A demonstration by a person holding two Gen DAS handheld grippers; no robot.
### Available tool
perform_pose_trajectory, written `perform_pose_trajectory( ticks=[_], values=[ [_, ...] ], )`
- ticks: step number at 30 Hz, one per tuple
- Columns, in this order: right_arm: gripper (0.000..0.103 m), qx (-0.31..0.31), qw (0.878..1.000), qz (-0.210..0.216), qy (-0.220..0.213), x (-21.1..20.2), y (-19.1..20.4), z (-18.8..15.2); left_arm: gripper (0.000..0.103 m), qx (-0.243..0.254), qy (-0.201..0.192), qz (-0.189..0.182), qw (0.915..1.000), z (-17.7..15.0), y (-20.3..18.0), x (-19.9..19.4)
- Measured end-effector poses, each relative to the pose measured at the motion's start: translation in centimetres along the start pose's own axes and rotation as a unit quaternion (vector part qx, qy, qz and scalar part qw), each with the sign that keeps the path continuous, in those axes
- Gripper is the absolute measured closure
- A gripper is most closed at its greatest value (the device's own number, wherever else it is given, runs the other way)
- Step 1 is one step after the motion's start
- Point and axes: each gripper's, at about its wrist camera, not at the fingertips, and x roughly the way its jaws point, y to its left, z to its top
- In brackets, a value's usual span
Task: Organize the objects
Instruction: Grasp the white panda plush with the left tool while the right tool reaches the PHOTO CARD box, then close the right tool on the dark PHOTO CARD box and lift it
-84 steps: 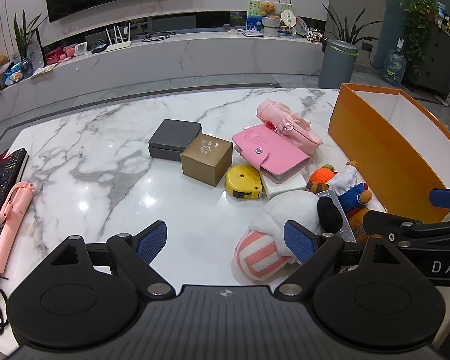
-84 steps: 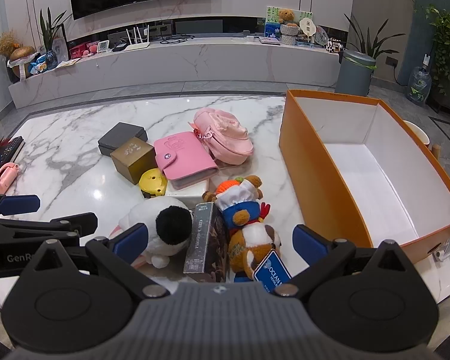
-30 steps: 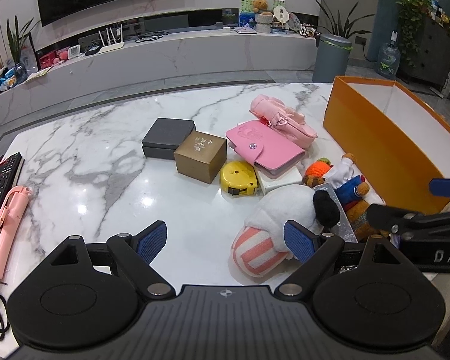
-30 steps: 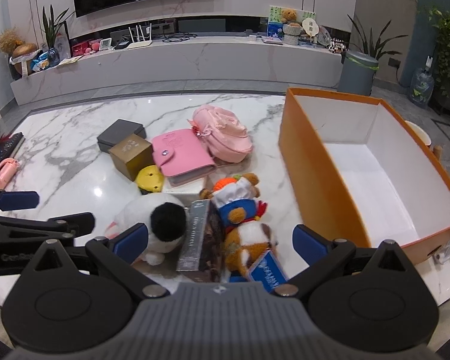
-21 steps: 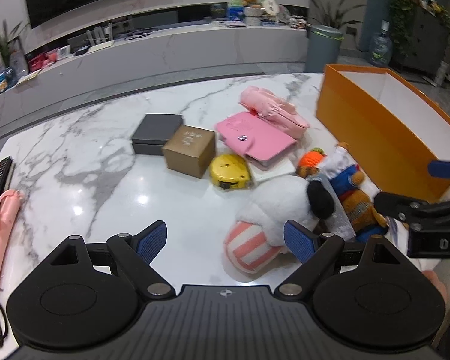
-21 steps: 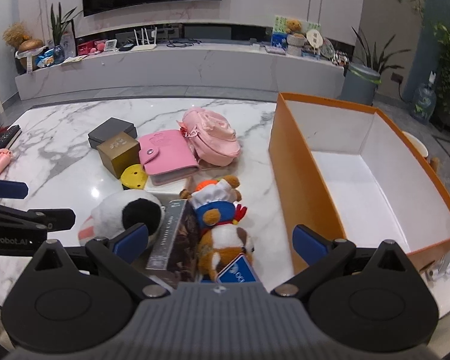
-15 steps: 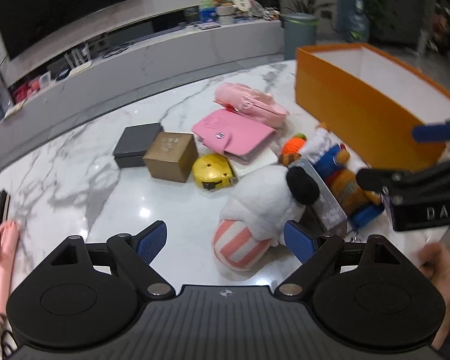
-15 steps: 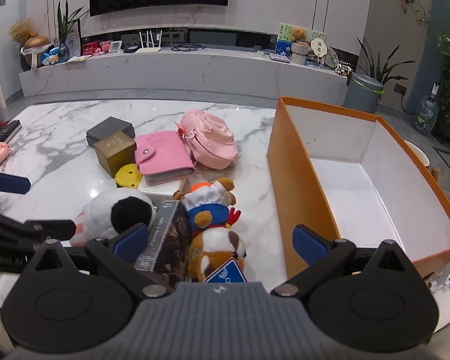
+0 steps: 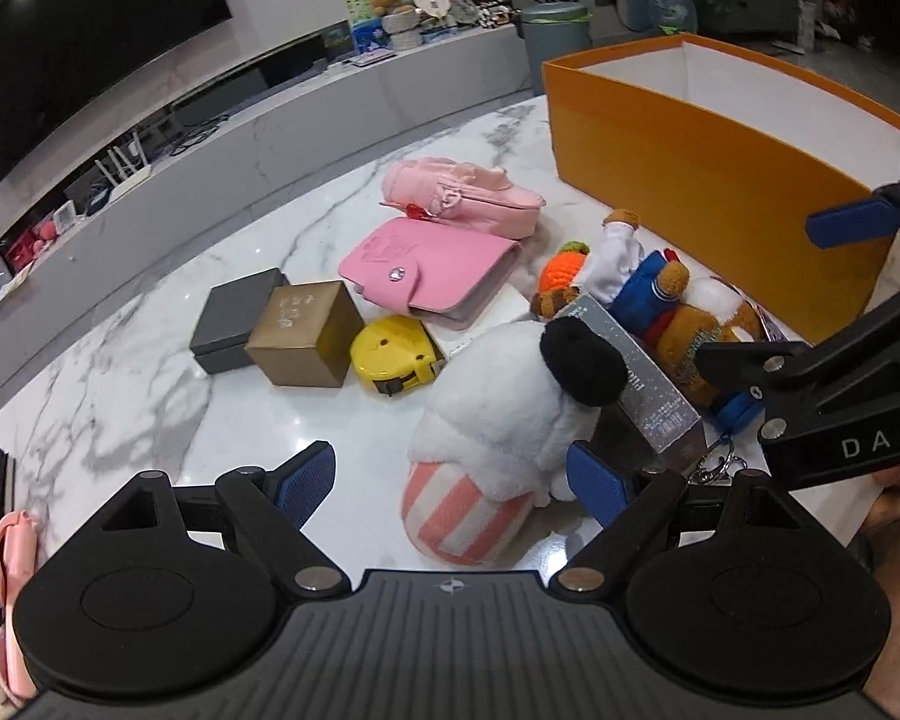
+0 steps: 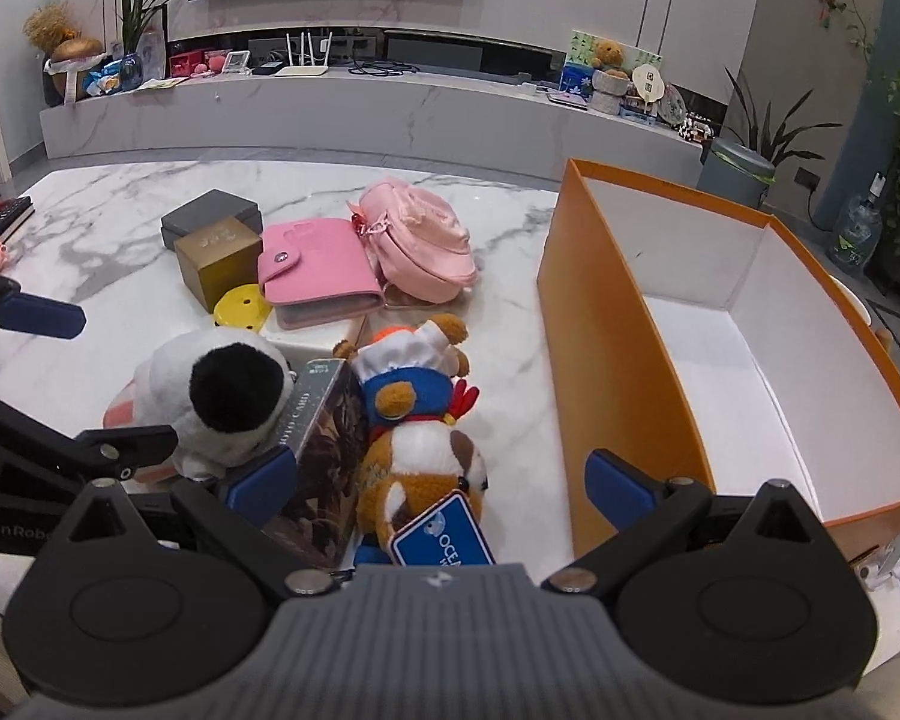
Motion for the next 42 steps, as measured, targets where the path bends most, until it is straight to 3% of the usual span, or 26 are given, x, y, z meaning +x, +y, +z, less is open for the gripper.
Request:
perform_pose_trajectory(
  ticks=[21, 24, 27, 31, 36, 40, 42],
  values=[
    [0.001, -0.046, 0.999, 0.011, -0.007, 3.4, 1.5, 1.2, 0.002, 0.081, 0.022, -0.023, 0.9962, 0.2, -1.7, 4.8],
    [0.001, -0.044, 0.999, 0.016, -0.003, 4.1, 1.4, 1.5, 0.01, 0.077, 0.037, -0.027, 0.9959, 0.0, -1.4, 5.6],
    [0.002, -0.032, 0.999, 0.026, 0.014, 5.0, 1.2, 2.2, 0.011, 0.079, 0.042, -0.022, 0.9958, -0.3, -1.4, 5.7],
    [0.014, 0.024, 0.996, 0.08, 0.044, 6.0, 0.5, 2.8, 0.013, 0.064, 0.052, -0.01, 0.9965, -0.3, -0.9, 5.8],
    [0.014, -0.023, 0.999, 0.042, -0.002, 3.7, 1.8, 3.2, 0.017, 0.047, 0.059, -0.007, 0.9972, -0.3, -0.2, 5.8],
    [0.039, -0.043, 0.997, 0.068, 0.005, 3.1, 2.6, 2.8, 0.018, 0.046, 0.065, 0.003, 0.9968, -0.4, 0.1, 5.9],
    [0.039, -0.048, 0.997, 0.068, 0.009, 3.3, 2.9, 2.5, 0.018, 0.041, 0.07, 0.006, 0.9967, -0.5, 0.4, 5.9]
  ],
)
